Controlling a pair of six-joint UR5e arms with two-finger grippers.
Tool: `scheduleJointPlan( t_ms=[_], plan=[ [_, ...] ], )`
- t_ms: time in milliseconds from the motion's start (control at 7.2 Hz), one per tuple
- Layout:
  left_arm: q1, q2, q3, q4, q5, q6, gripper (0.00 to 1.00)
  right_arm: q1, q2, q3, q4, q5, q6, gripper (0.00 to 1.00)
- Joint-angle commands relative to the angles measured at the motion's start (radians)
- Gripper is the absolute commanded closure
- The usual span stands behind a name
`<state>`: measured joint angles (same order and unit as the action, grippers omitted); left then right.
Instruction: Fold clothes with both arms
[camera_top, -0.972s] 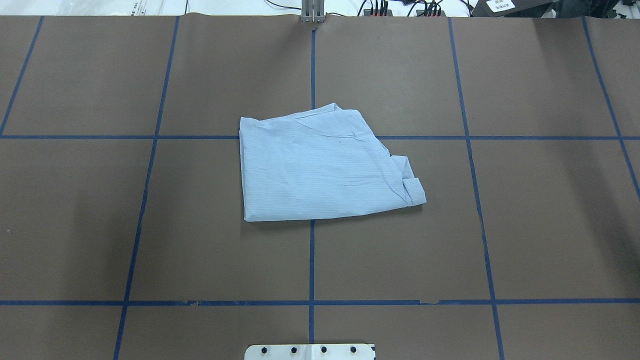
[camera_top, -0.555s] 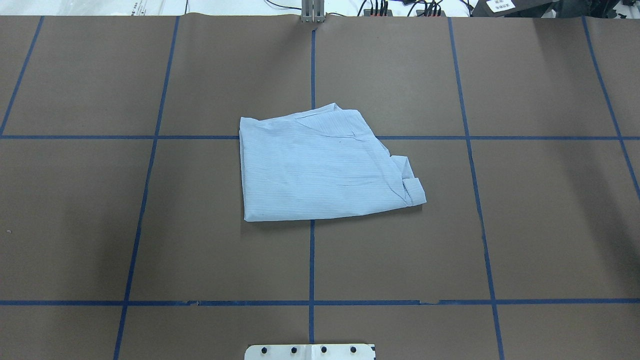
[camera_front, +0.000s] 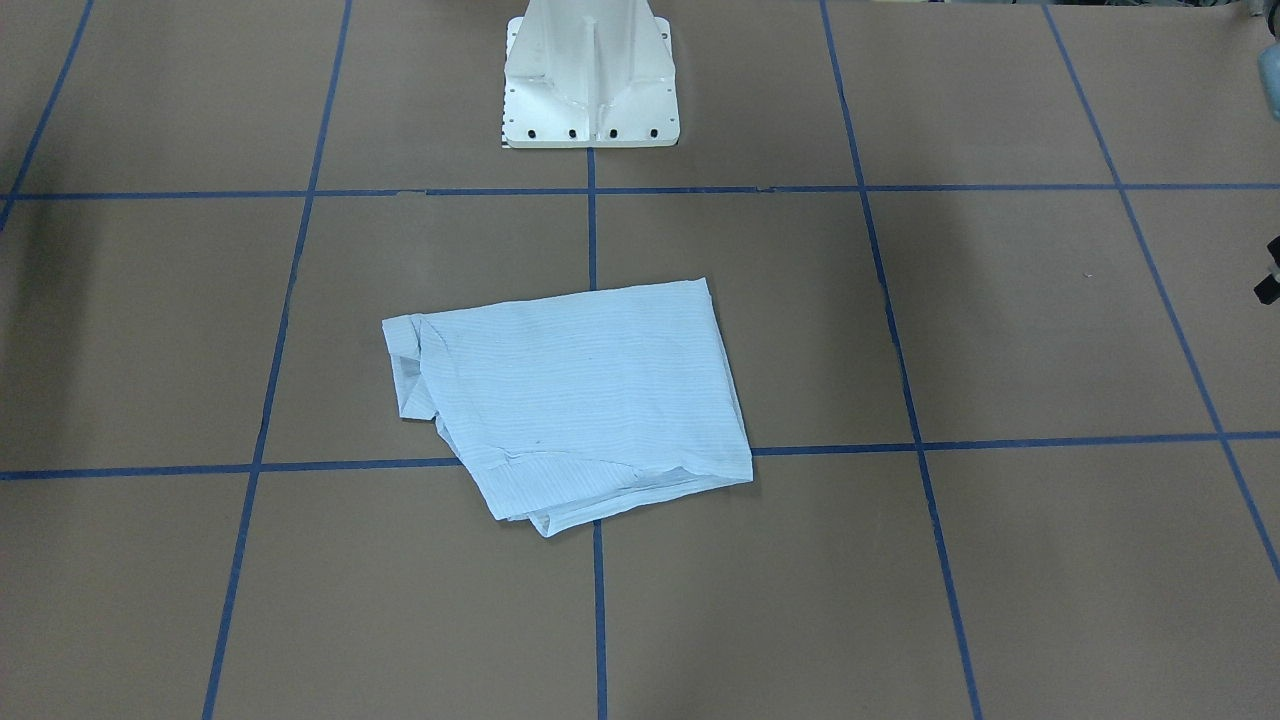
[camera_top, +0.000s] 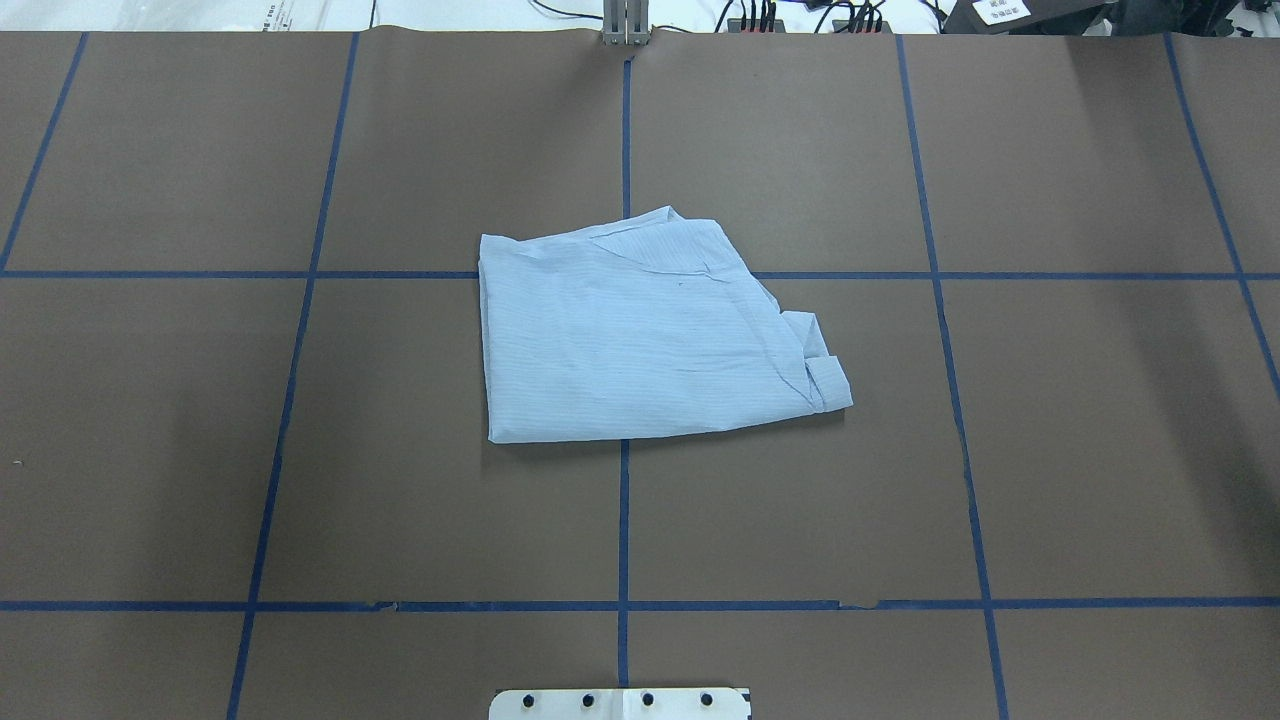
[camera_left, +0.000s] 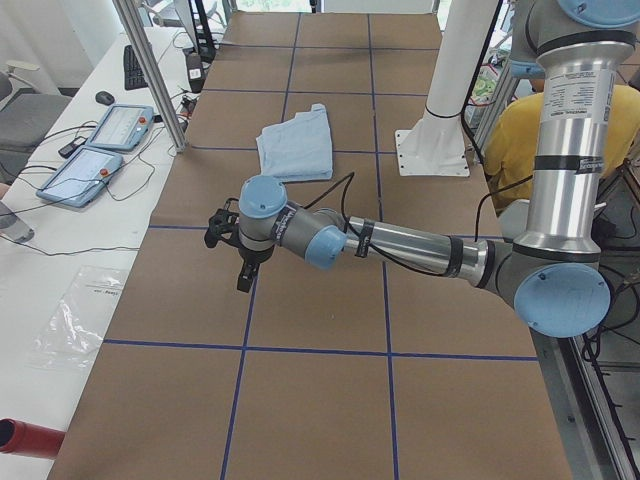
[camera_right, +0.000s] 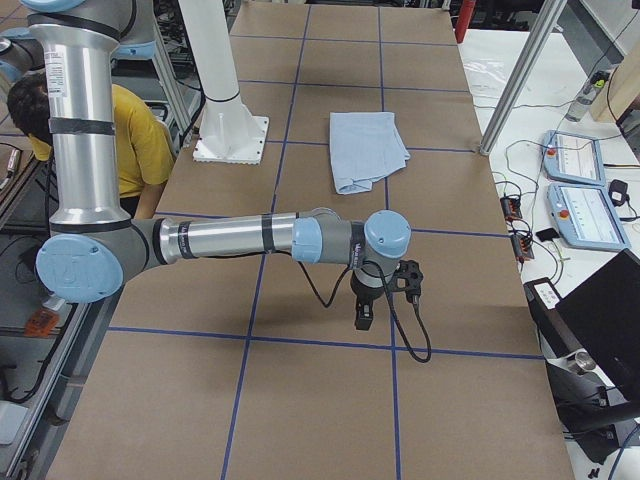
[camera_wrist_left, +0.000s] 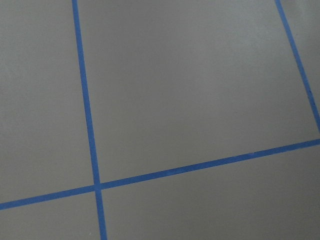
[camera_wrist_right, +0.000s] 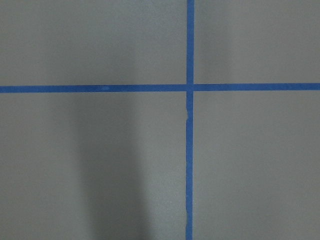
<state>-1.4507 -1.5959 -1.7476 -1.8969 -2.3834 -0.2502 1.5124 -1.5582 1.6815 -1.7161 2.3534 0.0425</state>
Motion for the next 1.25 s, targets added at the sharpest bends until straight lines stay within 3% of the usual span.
scheduleJointPlan(
  t_ms=[0,1111],
  plan=[
    [-0.002,0.004,-0.033,0.001,-0.007,-0.004,0.00,0.000,0.001,0.001,0.000,0.000,0.003,0.00],
    [-0.004,0.016,-0.042,-0.002,-0.005,0.009,0.00,-0.001,0.000,0.000,0.001,-0.003,0.008,0.00]
  ],
)
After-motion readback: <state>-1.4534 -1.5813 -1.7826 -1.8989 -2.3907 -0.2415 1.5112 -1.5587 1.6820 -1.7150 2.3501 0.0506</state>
